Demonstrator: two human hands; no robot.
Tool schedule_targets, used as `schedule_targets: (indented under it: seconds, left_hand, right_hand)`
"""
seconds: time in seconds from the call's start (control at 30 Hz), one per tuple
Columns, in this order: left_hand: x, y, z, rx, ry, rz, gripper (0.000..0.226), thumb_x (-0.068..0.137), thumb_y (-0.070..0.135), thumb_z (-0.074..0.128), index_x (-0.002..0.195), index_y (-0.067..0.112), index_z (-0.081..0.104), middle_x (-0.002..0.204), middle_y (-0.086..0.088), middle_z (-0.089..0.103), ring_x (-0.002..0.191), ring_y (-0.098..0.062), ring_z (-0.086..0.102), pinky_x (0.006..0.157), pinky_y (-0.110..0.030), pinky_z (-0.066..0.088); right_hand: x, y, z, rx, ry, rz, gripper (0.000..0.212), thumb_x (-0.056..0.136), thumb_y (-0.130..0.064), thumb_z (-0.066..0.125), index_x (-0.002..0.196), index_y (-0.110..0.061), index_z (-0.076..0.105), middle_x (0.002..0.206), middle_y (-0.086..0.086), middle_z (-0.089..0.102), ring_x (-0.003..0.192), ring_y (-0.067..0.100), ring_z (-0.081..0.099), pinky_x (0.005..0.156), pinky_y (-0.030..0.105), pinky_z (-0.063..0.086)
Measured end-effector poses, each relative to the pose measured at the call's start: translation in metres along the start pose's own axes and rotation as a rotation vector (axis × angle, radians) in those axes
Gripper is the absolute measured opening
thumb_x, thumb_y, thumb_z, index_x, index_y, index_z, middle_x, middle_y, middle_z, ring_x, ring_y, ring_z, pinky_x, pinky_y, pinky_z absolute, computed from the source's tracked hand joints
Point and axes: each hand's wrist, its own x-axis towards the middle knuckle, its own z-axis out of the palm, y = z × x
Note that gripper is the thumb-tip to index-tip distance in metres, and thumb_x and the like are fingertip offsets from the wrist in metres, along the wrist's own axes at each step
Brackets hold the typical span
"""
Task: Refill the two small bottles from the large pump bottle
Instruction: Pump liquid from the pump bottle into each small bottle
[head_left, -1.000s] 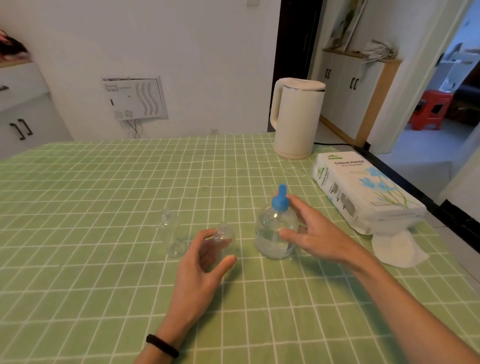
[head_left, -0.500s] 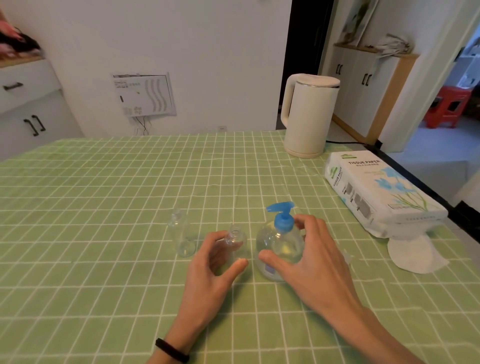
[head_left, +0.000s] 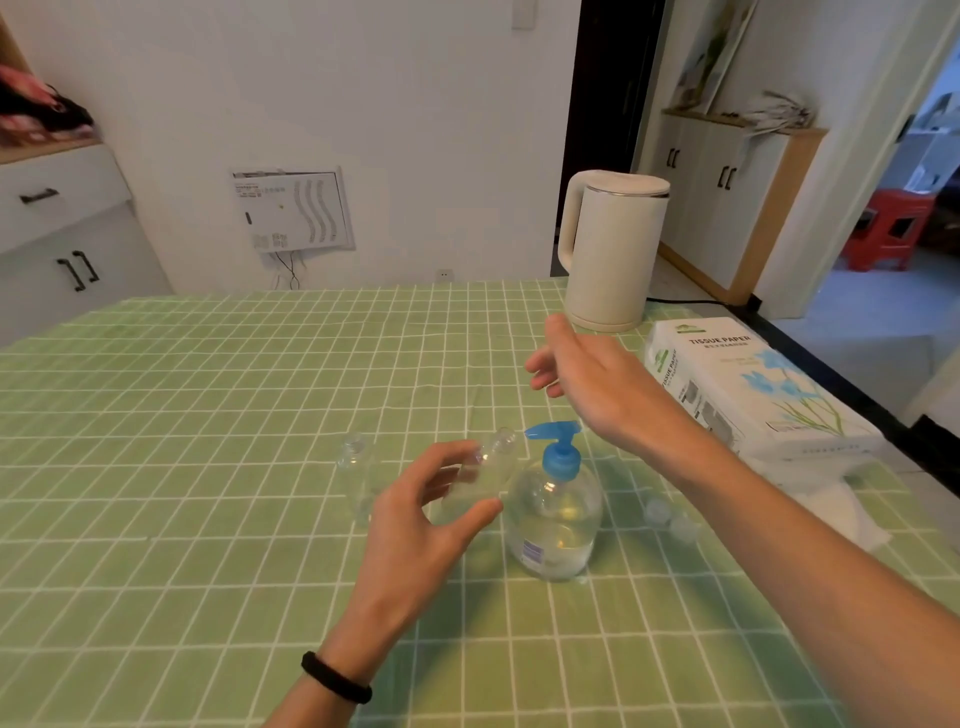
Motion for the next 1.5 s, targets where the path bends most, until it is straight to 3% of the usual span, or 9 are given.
schedule_targets:
  seconds: [0.17, 0.47, 1.27, 1.5]
  left_hand:
    - [0.002, 0.01, -0.01, 0.08, 0.017, 0.03, 0.051, 0.08, 0.022, 0.089, 0.125, 0.034, 0.071, 0.115, 0.02, 0.075, 0.106, -0.004, 0.071, 0.095, -0.02, 0.052]
    - [0.001, 0.016, -0.014, 0.101, 0.01, 0.108, 0.053, 0.081, 0.022, 0.088, 0.129, 0.035, 0.07, 0.112, 0.015, 0.073, 0.107, -0.01, 0.069, 0.092, -0.008, 0.045]
    - [0.003, 0.02, -0.016, 0.095, -0.007, 0.102, 0.056, 0.08, 0.02, 0.088, 0.13, 0.037, 0.07, 0.112, 0.016, 0.073, 0.107, -0.009, 0.068, 0.092, -0.008, 0.045]
    - [0.003, 0.021, -0.015, 0.108, -0.025, 0.101, 0.056, 0.08, 0.019, 0.088, 0.13, 0.037, 0.071, 0.114, 0.017, 0.072, 0.109, -0.007, 0.068, 0.093, -0.008, 0.045]
  right_hand:
    - [0.02, 0.0, 0.015, -0.123, -0.112, 0.004, 0.064, 0.106, -0.049, 0.025, 0.094, -0.012, 0.076, 0.086, -0.01, 0.076, 0.088, 0.011, 0.071, 0.097, 0.043, 0.055]
    - [0.024, 0.009, 0.027, -0.091, -0.172, 0.118, 0.051, 0.103, -0.044, 0.032, 0.092, -0.021, 0.076, 0.088, -0.007, 0.079, 0.092, 0.013, 0.072, 0.102, 0.046, 0.054]
    - [0.017, 0.005, 0.025, -0.137, -0.187, 0.175, 0.047, 0.101, -0.038, 0.035, 0.091, -0.022, 0.078, 0.091, -0.002, 0.079, 0.096, 0.015, 0.069, 0.1, 0.043, 0.052]
    - [0.014, 0.007, 0.03, -0.189, -0.19, 0.172, 0.044, 0.101, -0.034, 0.038, 0.088, -0.022, 0.078, 0.102, 0.0, 0.077, 0.099, 0.021, 0.07, 0.101, 0.045, 0.052]
